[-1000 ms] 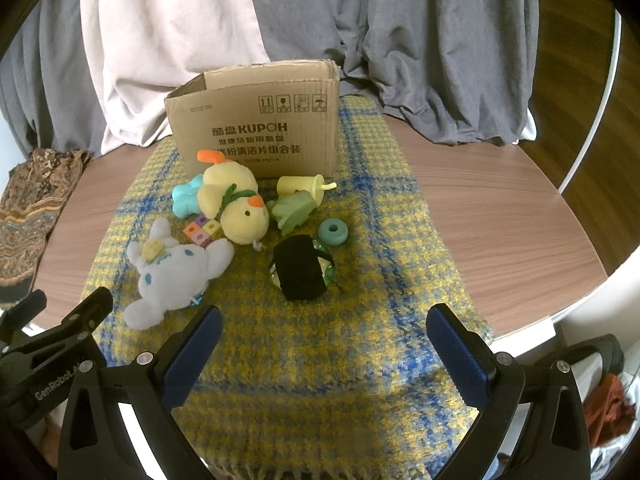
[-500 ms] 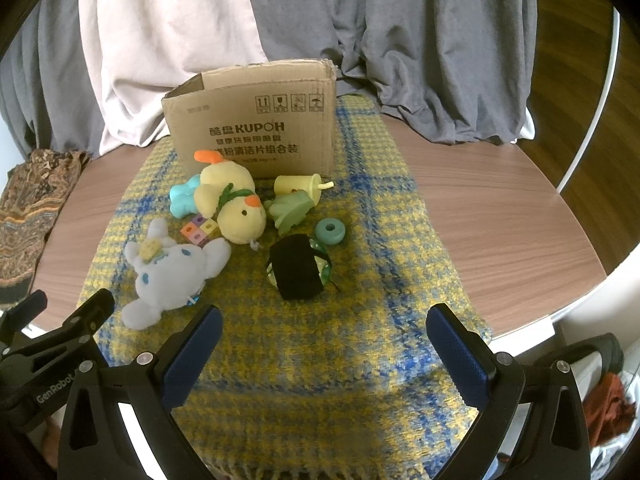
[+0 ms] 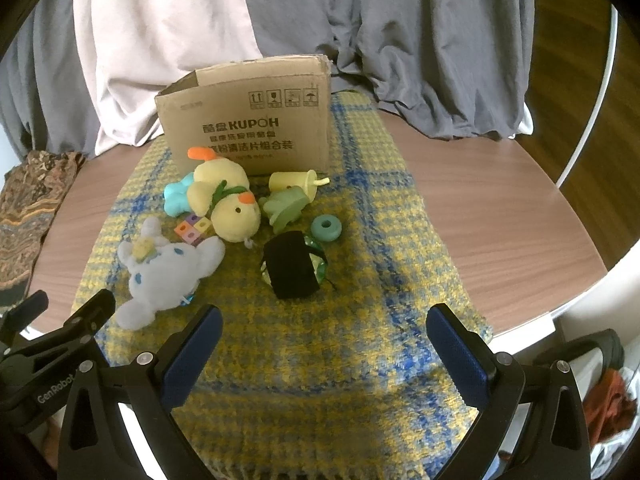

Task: Organize objects
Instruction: 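Move left gripper toward white plush bunny while right gripper approaches black ball toy, then close left gripper on white plush bunny while right gripper closes on black ball toy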

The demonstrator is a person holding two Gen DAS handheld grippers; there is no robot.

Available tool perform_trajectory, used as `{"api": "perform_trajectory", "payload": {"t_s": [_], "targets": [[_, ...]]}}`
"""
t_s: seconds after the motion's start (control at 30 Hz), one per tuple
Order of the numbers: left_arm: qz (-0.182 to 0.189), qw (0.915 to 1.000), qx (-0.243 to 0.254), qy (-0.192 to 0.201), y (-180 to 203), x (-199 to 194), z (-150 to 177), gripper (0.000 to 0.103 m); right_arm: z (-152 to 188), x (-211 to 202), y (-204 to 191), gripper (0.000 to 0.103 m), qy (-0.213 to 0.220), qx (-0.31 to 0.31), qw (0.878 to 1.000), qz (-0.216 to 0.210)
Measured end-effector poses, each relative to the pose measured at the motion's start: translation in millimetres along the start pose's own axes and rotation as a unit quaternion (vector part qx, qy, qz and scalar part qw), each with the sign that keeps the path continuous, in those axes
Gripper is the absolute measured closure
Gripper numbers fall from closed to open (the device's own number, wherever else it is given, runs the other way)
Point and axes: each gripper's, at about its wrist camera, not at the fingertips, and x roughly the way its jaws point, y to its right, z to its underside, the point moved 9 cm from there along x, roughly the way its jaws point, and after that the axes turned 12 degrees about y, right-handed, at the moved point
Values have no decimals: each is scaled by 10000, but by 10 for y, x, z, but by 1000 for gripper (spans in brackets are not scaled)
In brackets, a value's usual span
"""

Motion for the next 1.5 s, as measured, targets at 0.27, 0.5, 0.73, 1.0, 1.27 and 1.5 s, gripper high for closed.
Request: {"api": "perform_trajectory", "payload": {"t_s": [0.27,0.5,0.73,1.0,1.27,1.5], "targets": [[7,10000,50,25,26,78,11,1,15,60,31,1,14,48,10000,75],[33,9999,120,-48,66,195,50,1,39,153,68,1,-11,88,9999,121],[178,9996,219,-71,169,366,68,1,70,276,91,1,-26,95,9998,161],[367,9984,425,-76,323,543,81,1,66,449,104,1,0,86,9999,148],[370,9980,432,-270,352,756,150,1,47,632,82,1,-72,33,9999,117],[417,9974,444,-375,400,881,192,1,100,821,-15,1,-260,-99,9996,-76]]}}
